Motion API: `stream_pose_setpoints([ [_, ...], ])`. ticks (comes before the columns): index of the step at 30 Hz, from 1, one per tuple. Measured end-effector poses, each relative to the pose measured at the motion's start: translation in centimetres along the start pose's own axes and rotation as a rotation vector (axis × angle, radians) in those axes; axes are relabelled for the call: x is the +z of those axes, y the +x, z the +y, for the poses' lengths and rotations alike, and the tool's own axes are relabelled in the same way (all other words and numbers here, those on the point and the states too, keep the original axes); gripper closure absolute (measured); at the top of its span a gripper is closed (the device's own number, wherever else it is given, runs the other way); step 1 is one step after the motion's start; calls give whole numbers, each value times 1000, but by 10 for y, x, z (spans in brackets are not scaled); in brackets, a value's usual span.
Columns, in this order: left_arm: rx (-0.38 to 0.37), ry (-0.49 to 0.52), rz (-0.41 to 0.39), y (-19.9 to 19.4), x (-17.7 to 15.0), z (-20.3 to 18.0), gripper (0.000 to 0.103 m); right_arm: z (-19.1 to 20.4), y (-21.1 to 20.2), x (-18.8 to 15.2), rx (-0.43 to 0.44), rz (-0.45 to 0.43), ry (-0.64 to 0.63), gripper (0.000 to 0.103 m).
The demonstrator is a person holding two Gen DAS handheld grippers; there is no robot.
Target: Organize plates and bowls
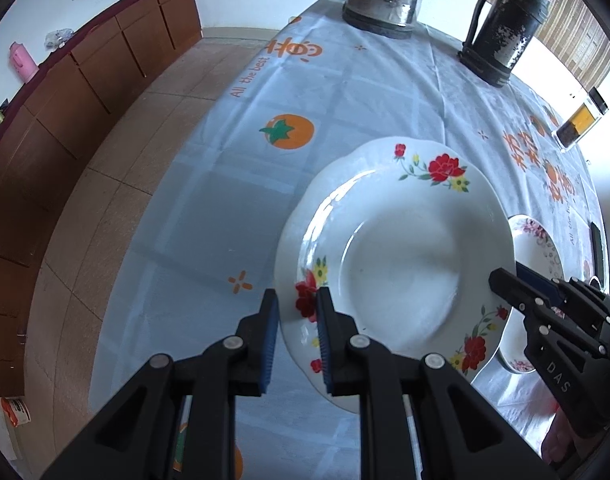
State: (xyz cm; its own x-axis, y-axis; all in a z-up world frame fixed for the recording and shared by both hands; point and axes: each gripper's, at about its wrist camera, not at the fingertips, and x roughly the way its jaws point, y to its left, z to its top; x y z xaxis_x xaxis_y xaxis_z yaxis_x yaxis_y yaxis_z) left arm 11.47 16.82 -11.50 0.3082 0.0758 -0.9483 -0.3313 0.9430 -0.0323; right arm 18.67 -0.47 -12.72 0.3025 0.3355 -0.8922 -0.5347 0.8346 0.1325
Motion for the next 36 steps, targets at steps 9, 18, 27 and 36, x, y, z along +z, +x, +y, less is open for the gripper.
stream_pose_setpoints([
  [9,-8,22,1,-3,-2,-19,87,-14,-9,-7,-10,-9,25,84],
  [18,-15,51,4,-5,-3,-37,87,-31,-16,-16,-18,-13,55,84],
  [27,-27,82,4,-8,-4,-56,87,-47,-25,-22,-33,-26,82,84],
  [36,-41,118,6,-8,-5,-76,87,-65,-33,-30,-51,-33,115,84],
])
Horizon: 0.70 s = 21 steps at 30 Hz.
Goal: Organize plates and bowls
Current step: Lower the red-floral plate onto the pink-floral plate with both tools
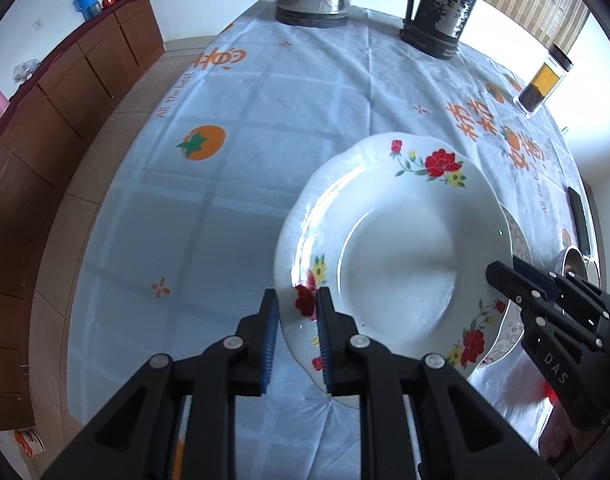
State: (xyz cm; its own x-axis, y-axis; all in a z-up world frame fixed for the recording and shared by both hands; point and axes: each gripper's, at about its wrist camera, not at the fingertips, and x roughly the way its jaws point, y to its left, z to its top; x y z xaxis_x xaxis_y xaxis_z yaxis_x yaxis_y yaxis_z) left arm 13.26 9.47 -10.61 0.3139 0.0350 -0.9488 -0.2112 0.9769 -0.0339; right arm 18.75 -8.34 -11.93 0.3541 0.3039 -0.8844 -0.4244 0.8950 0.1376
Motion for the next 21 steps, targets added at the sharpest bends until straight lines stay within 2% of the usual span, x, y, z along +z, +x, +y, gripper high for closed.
stream_pose_setpoints([
  [21,-22,96,8,5,6,-44,87,-41,-15,-14,-46,-14,75,84],
])
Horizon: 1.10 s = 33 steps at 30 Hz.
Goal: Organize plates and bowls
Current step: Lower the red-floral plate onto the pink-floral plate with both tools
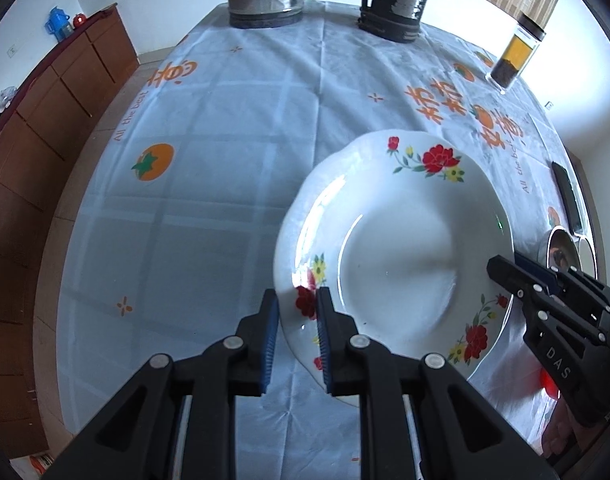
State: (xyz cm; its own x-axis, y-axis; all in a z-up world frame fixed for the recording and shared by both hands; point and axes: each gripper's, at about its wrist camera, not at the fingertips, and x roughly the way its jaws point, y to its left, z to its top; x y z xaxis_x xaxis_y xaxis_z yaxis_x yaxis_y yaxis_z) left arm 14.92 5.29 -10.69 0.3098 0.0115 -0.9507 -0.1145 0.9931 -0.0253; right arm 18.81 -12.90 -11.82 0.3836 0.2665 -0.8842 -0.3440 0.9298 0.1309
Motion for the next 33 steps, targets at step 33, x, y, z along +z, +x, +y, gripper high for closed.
stream_pose_setpoints([
  [33,-10,90,36,16,13,-46,87,-46,1,-8,-33,10,81,84],
])
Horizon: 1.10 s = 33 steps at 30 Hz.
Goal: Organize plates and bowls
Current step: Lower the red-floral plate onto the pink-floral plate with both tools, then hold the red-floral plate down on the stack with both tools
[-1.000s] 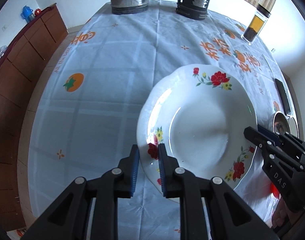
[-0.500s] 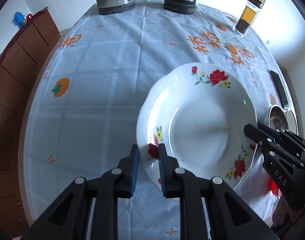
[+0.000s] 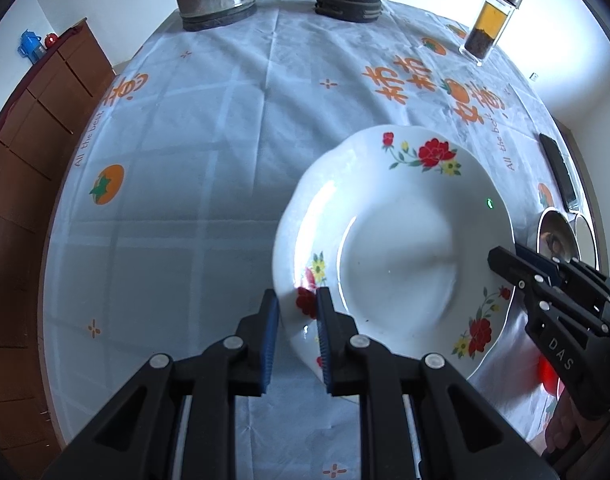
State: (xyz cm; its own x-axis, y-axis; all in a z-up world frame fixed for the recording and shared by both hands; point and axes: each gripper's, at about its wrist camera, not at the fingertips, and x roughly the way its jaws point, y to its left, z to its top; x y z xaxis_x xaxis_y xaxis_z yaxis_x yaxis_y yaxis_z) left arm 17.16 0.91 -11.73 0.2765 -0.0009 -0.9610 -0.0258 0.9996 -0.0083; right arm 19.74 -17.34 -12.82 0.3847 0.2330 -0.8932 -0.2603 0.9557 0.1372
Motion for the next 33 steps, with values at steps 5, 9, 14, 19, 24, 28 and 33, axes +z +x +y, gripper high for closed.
stream_pose_setpoints([
  [5,2,3,6,2,1,-2,87,-1,1,0,0,3,3,84],
  [9,2,6,12,4,1,-3,87,-3,2,0,-2,6,6,84],
  [14,-2,9,22,7,1,-5,87,-6,4,0,-5,8,11,84],
  [19,-4,7,29,9,1,-6,87,-7,6,0,-7,13,13,84],
  [24,-5,5,32,10,2,-6,87,-7,7,0,-8,14,12,84],
  [28,-5,6,34,11,1,-5,87,-7,7,1,-11,14,8,84],
  [33,-5,5,37,13,0,-6,87,-8,8,1,-11,17,9,84],
])
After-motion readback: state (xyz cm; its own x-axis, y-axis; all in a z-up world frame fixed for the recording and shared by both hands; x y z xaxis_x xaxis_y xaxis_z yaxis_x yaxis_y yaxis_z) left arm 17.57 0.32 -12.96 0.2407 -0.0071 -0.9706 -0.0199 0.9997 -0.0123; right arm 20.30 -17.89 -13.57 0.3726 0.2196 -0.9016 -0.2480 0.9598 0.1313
